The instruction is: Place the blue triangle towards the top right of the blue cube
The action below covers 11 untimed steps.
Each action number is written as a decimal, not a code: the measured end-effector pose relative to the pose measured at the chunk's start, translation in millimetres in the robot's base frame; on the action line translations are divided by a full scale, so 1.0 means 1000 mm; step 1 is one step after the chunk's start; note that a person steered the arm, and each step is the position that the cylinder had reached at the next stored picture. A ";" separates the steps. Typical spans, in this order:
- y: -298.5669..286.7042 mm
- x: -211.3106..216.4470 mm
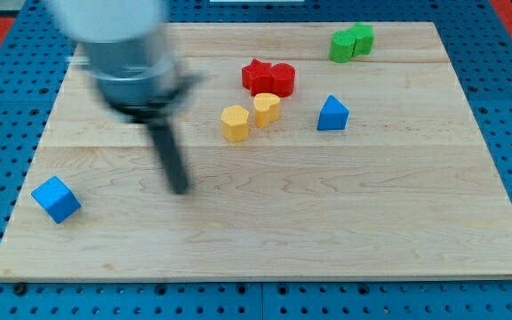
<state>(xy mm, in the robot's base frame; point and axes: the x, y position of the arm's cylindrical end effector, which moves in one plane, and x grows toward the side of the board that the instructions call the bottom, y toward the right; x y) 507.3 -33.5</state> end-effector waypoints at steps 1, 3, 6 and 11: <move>0.164 -0.005; 0.204 -0.141; 0.134 -0.046; -0.059 0.010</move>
